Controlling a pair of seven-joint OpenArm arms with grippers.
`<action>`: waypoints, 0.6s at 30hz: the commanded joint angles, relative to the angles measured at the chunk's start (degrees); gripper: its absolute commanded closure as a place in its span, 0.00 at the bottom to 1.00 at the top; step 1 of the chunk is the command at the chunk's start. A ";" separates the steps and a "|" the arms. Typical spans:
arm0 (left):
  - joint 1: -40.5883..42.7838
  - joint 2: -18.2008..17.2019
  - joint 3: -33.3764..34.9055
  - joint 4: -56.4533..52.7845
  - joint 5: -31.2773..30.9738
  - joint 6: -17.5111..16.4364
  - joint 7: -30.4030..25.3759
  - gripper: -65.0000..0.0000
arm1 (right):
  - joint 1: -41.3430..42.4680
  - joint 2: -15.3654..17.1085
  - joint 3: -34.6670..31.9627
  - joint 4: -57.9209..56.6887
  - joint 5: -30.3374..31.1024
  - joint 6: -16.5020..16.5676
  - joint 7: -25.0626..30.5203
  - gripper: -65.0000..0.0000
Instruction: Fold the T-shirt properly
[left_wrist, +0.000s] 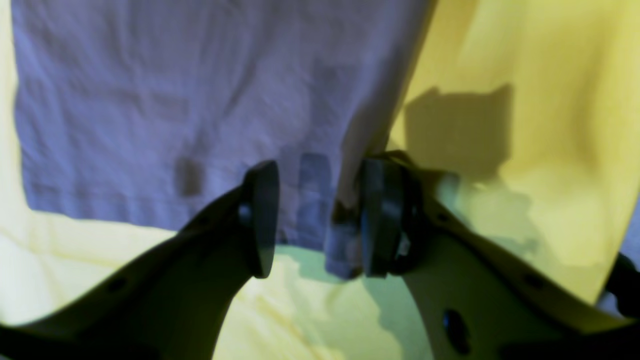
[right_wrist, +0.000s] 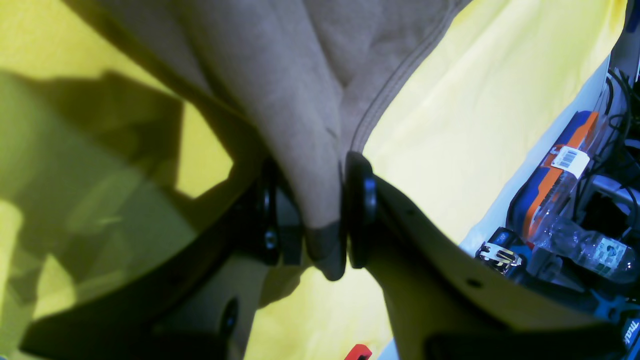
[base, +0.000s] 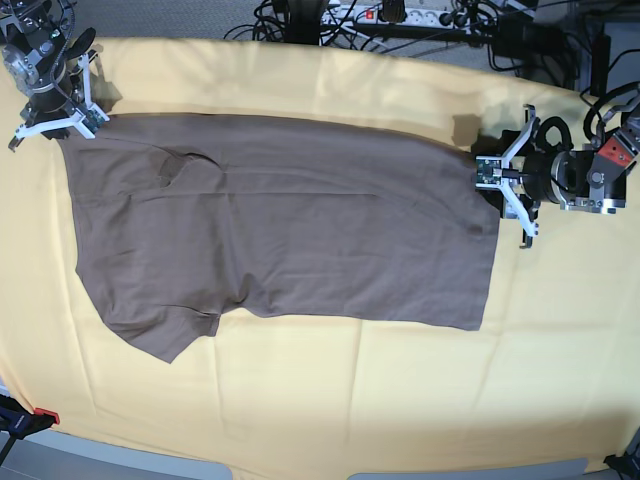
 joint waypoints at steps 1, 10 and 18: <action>-0.63 -1.14 -0.74 0.46 -0.70 0.36 -0.42 0.58 | -0.13 0.85 0.31 0.39 0.15 -0.20 -0.66 0.74; 1.70 -1.11 -0.74 0.46 2.89 0.36 -0.63 1.00 | -0.11 0.85 0.31 0.39 0.15 -0.59 -0.57 0.76; 1.51 -2.91 -0.76 2.19 4.37 0.36 -0.87 1.00 | 0.96 1.01 0.31 0.50 -2.71 -4.44 -0.70 1.00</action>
